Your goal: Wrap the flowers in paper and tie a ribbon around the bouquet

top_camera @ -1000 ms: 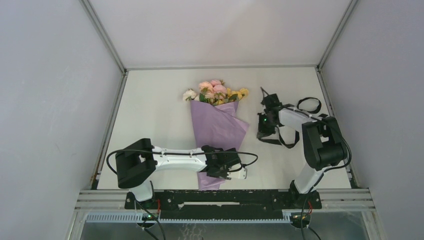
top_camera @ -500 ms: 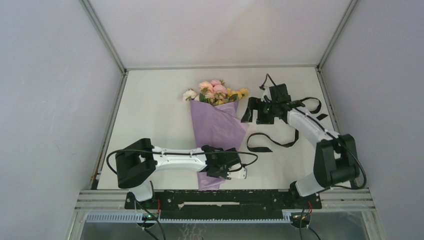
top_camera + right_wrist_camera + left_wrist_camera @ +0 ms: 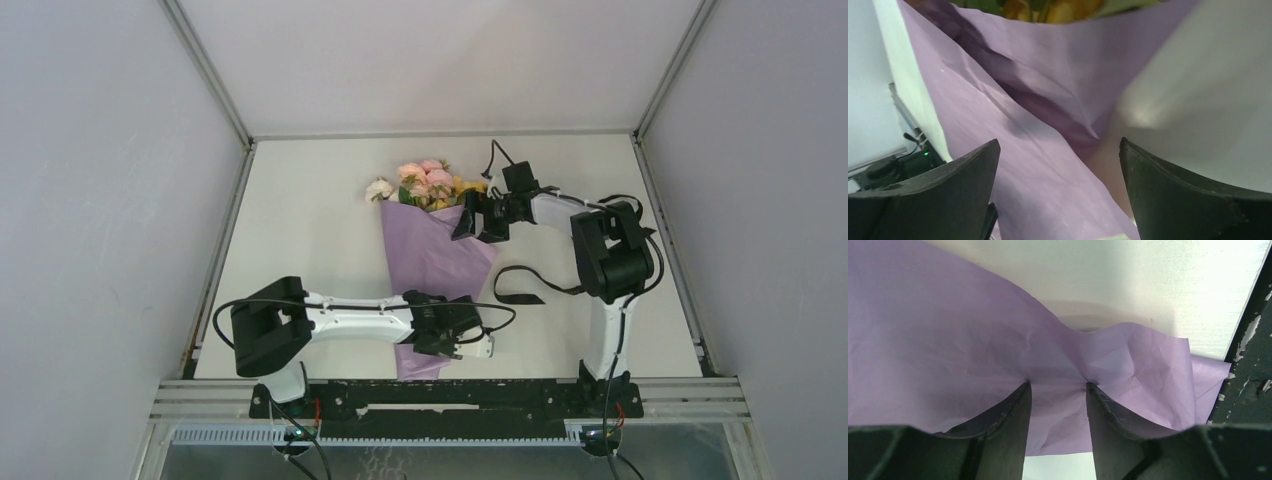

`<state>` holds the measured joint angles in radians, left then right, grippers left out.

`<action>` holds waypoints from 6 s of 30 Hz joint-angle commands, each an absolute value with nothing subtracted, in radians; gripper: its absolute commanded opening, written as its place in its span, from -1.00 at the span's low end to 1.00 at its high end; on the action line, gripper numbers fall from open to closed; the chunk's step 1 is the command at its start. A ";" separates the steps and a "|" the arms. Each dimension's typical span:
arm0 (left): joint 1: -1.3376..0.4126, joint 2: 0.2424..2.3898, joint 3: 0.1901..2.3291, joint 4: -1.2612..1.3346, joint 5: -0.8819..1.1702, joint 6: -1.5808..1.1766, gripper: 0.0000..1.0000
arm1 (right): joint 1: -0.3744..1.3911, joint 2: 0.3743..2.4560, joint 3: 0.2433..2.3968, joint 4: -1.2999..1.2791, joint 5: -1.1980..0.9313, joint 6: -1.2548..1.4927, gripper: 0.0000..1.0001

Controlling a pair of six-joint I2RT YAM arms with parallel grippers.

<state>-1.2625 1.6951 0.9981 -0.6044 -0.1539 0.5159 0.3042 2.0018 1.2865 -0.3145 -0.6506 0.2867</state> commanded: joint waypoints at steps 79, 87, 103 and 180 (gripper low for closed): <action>-1.260 1.893 1.467 -0.931 0.584 0.677 -1.00 | 0.315 2.024 1.463 -0.306 -0.833 0.402 -1.00; -1.262 1.728 1.243 -1.155 0.466 0.756 -1.00 | 0.271 1.920 1.466 -0.347 -0.792 0.470 -1.00; -0.761 1.621 0.925 -1.146 0.323 0.841 -1.00 | 0.201 1.882 1.498 -0.501 -0.800 0.377 -1.00; -0.660 2.027 1.394 -0.678 0.558 0.160 -1.00 | -0.061 1.812 1.118 -0.695 0.140 0.203 0.28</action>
<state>-0.6567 2.0590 1.4025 -0.6651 0.5838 0.1574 -0.0479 1.7855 1.1130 -0.7433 0.0654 0.2775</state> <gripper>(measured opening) 0.003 0.654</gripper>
